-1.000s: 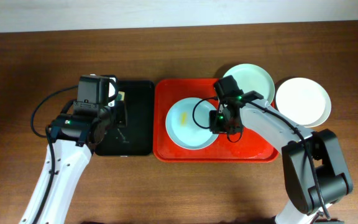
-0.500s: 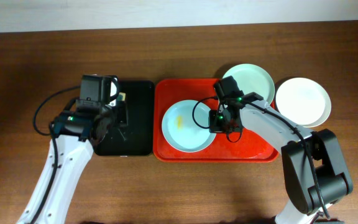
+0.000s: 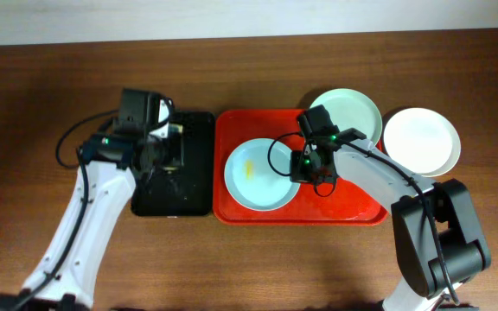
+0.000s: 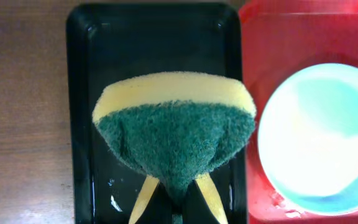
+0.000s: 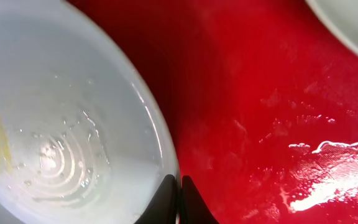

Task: Clean dirty plates on tray and stack at the side
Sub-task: 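Move the sponge onto the blue plate and scrub it with the left gripper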

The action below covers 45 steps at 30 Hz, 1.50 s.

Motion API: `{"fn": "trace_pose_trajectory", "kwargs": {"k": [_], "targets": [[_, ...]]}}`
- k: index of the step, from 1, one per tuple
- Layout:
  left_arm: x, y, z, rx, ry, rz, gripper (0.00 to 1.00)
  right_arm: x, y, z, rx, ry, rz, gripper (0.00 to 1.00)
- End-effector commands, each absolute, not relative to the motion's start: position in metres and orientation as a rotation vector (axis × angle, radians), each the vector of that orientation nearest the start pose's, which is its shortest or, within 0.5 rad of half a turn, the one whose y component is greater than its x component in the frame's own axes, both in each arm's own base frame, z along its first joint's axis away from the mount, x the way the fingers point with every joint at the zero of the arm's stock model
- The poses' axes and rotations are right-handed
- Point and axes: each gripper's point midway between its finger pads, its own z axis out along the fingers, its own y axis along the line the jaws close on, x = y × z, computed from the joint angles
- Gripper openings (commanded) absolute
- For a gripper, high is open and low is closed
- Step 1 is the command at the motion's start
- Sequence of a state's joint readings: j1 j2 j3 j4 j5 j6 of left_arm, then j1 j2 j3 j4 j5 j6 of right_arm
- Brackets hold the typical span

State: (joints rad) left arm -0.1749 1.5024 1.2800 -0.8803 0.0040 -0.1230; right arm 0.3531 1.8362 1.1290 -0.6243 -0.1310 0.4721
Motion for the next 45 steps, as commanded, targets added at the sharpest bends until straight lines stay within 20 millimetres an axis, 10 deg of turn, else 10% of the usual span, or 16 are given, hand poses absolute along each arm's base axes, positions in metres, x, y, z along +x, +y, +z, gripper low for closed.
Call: {"fn": "trace_pose_trajectory", "kwargs": {"k": [1,17,37,45], "targets": [[0.382,-0.079,0.177,0.113,2.689,-0.166,0.00,0.339,0.156,0.016,0.208,2.966,0.376,0.04],[0.373,-0.210,0.089,0.328,2.865,-0.469,0.00,0.330,0.159,0.012,0.207,2.993,0.414,0.04],[0.368,-0.204,0.010,0.138,3.008,-0.119,0.00,0.331,0.159,0.012,0.206,2.988,0.416,0.04],[0.323,-0.248,-0.032,0.426,3.184,-0.532,0.00,0.331,0.159,0.012,0.206,2.988,0.416,0.04]]}}
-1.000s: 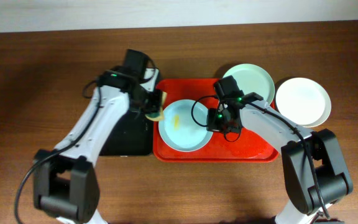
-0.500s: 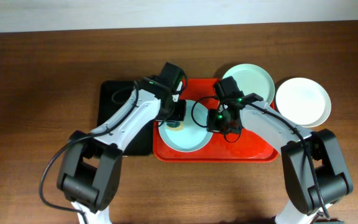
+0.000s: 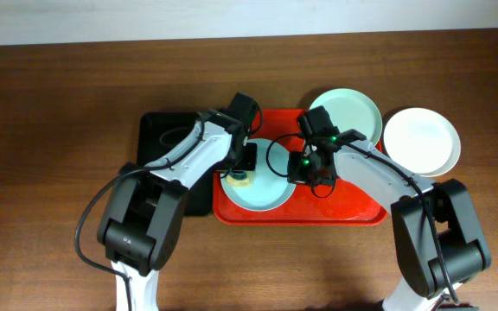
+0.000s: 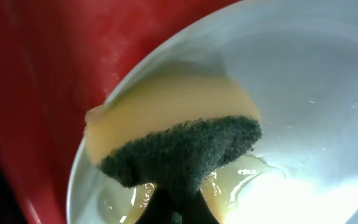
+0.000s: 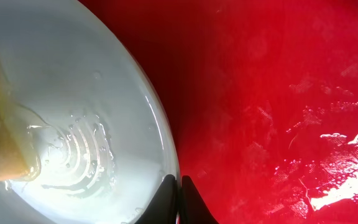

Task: Clean dirty plates on tray and stack at the side
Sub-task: 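Move the sponge onto the blue plate and scrub it with the left gripper, then scrub the blue plate with the sponge while the right gripper holds its rim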

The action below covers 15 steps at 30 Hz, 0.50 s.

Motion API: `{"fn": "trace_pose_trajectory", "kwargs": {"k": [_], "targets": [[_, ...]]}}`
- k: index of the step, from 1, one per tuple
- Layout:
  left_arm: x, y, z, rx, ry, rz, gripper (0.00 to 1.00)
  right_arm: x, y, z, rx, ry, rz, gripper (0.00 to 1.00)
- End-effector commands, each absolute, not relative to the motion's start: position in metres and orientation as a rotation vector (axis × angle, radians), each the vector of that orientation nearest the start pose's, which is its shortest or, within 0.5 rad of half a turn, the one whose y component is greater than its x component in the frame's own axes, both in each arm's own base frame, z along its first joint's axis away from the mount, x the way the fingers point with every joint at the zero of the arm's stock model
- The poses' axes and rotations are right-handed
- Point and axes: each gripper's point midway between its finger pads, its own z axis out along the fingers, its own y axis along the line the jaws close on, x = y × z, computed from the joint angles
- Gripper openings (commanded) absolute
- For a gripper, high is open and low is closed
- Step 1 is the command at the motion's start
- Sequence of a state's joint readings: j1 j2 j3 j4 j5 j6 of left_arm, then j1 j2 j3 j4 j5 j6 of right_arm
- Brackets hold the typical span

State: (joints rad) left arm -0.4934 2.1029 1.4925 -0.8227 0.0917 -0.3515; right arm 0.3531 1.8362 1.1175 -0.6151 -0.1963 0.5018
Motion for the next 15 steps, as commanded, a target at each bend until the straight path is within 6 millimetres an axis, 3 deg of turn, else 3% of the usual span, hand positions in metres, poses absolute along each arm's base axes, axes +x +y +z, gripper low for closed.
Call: {"fn": "trace_pose_trajectory", "kwargs": {"k": [1,4,10,12,15], "targets": [[0.320,-0.250,-0.030,0.443,3.185,-0.567,0.00,0.331,0.159,0.012,0.206,2.988,0.416,0.04],[0.317,-0.260,-0.020,0.454,3.176,-0.675,0.00,0.331,0.159,0.012,0.206,2.988,0.416,0.04],[0.336,-0.259,0.021,0.433,3.063,-0.730,0.00,0.331,0.159,0.012,0.206,2.988,0.416,0.04],[0.348,-0.251,0.042,0.406,3.004,-0.711,0.00,0.331,0.159,0.012,0.205,2.988,0.415,0.04],[0.365,-0.225,0.064,0.340,2.941,-0.545,0.00,0.331,0.159,0.011,0.206,2.990,0.415,0.04]]}}
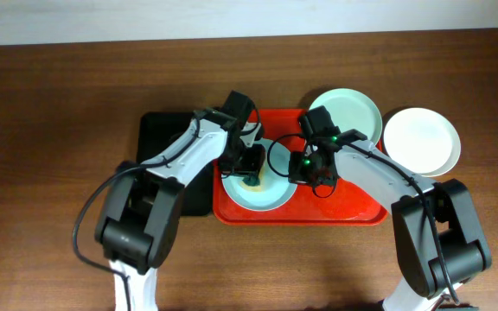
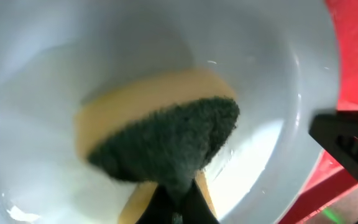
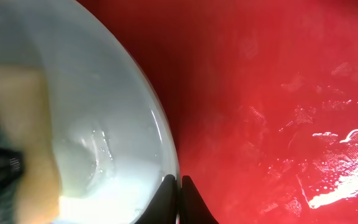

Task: Clean dirty plates on tray and stack at the side
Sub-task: 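Scrub the blue plate with the sponge while the right gripper holds its rim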

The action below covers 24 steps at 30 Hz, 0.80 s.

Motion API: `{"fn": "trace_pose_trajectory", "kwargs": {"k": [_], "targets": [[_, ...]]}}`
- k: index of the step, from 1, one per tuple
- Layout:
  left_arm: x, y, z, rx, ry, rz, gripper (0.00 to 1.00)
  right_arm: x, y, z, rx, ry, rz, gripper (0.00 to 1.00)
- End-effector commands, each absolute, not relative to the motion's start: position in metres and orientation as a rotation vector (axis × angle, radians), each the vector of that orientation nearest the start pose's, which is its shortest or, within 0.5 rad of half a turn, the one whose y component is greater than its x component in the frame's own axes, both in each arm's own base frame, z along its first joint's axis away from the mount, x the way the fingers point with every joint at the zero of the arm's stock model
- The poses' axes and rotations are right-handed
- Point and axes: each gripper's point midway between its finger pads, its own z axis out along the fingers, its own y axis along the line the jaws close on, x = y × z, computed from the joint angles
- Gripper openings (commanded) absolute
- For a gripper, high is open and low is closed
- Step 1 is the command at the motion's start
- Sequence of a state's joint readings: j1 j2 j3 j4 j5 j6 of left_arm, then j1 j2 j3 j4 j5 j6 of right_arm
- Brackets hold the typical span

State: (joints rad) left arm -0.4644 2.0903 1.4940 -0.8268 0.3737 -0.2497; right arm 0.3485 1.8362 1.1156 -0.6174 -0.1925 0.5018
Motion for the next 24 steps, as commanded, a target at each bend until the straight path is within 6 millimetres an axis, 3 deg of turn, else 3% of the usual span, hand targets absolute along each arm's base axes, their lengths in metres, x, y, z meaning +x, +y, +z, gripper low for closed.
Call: {"fn": "trace_pose_trajectory", "kwargs": {"k": [1,4,6,24], "targets": [[0.369,-0.216,0.072,0.296,2.924,-0.485,0.00,0.331,0.159,0.011,0.205,2.990,0.415,0.04],[0.373,-0.206,0.088,0.283,2.884,-0.410,0.00,0.331,0.159,0.012,0.205,2.990,0.415,0.04],[0.372,-0.204,0.087,0.282,2.889,-0.398,0.00,0.331,0.159,0.012,0.206,2.990,0.415,0.04],[0.354,-0.201,0.019,0.238,2.889,-0.412,0.00,0.331,0.159,0.012,0.205,2.990,0.416,0.04]]}}
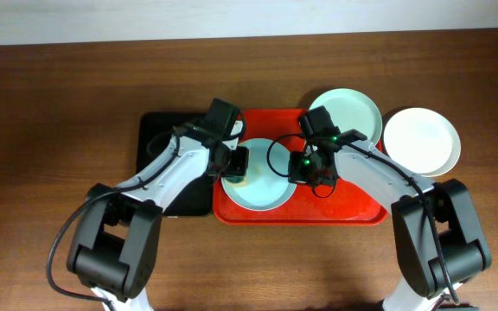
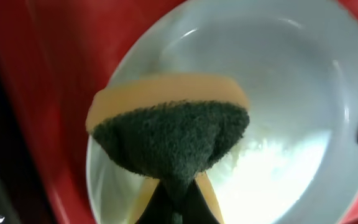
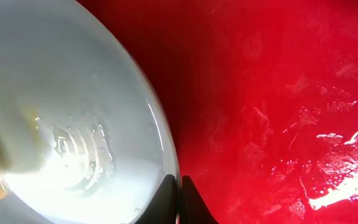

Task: Clean dirty plates on tray and stack at the side
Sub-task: 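Scrub the blue plate with the sponge while the right gripper holds its rim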

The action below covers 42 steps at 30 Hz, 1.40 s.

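A pale blue plate (image 1: 262,175) lies on the red tray (image 1: 344,206), wet inside. My left gripper (image 2: 178,205) is shut on a yellow and green sponge (image 2: 173,134), held over the plate's left side (image 1: 236,166). My right gripper (image 3: 178,186) is shut on the plate's right rim (image 1: 301,164), one finger inside and one outside. A pale green plate (image 1: 348,111) rests on the tray's back right corner. A white plate (image 1: 420,141) lies on the table to the right of the tray.
A black tray (image 1: 167,181) with water drops lies to the left of the red tray. The red tray's floor (image 3: 278,112) is wet and glossy. Brown table (image 1: 59,86) surrounds both trays.
The sponge has moved from the middle of the plate to its left side, and the left arm has swung back to the left. The right gripper still pinches the rim.
First the left gripper held the sponge over the black tray while the right pinched the rim of the plate, which had a yellow smear. Then the sponge was on the plate's left, then in its middle. Now the smear no longer shows.
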Motion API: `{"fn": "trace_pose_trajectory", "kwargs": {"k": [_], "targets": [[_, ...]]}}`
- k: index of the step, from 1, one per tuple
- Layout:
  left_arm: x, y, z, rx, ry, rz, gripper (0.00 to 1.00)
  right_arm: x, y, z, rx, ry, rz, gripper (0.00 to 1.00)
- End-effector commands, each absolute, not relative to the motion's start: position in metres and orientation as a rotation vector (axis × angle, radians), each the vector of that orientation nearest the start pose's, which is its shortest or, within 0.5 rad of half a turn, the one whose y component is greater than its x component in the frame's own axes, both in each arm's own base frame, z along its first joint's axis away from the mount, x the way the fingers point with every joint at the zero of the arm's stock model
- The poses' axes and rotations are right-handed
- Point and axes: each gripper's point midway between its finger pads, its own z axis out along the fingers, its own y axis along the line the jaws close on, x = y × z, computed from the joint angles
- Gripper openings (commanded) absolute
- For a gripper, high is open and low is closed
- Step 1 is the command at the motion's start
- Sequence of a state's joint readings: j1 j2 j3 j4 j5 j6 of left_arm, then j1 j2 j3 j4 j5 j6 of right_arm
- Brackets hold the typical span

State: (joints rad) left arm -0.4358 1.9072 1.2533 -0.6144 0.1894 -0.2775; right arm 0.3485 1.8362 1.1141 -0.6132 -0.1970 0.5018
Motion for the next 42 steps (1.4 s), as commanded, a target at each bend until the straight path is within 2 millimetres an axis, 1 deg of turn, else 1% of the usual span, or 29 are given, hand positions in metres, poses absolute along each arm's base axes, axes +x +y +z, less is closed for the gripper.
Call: {"fn": "trace_pose_trajectory", "kwargs": {"k": [1,5,7,12,15,18,21,23,30,37,39,42], "targets": [[0.354,-0.201,0.017,0.238,2.890,-0.411,0.00,0.331,0.159,0.012,0.200,2.990,0.416,0.04],[0.352,-0.200,0.009,0.237,2.911,-0.403,0.00,0.330,0.160,0.012,0.163,2.991,0.425,0.04],[0.351,-0.200,0.000,0.236,2.930,-0.395,0.00,0.329,0.162,0.012,0.099,2.992,0.441,0.04],[0.346,-0.198,-0.028,0.232,2.987,-0.374,0.00,0.329,0.162,0.012,0.095,2.994,0.441,0.04],[0.341,-0.199,-0.037,0.234,3.014,-0.394,0.00,0.329,0.162,0.012,0.095,2.994,0.441,0.04],[0.337,-0.211,-0.034,0.247,3.020,-0.502,0.00,0.329,0.162,0.012,0.095,2.994,0.441,0.04],[0.334,-0.230,-0.026,0.271,2.998,-0.678,0.00,0.329,0.162,0.012,0.095,2.994,0.441,0.04],[0.332,-0.238,-0.023,0.288,2.987,-0.740,0.00,0.329,0.162,0.012,0.095,2.994,0.440,0.04],[0.321,-0.250,-0.023,0.341,3.000,-0.753,0.00,0.328,0.163,0.012,0.094,2.996,0.448,0.04],[0.310,-0.264,-0.022,0.404,3.002,-0.776,0.00,0.324,0.171,0.015,0.084,3.005,0.524,0.04],[0.312,-0.265,-0.017,0.400,3.000,-0.795,0.00,0.323,0.175,0.016,0.080,3.009,0.560,0.04],[0.325,-0.263,0.006,0.377,2.979,-0.799,0.00,0.321,0.178,0.017,0.076,3.012,0.590,0.04]]}}
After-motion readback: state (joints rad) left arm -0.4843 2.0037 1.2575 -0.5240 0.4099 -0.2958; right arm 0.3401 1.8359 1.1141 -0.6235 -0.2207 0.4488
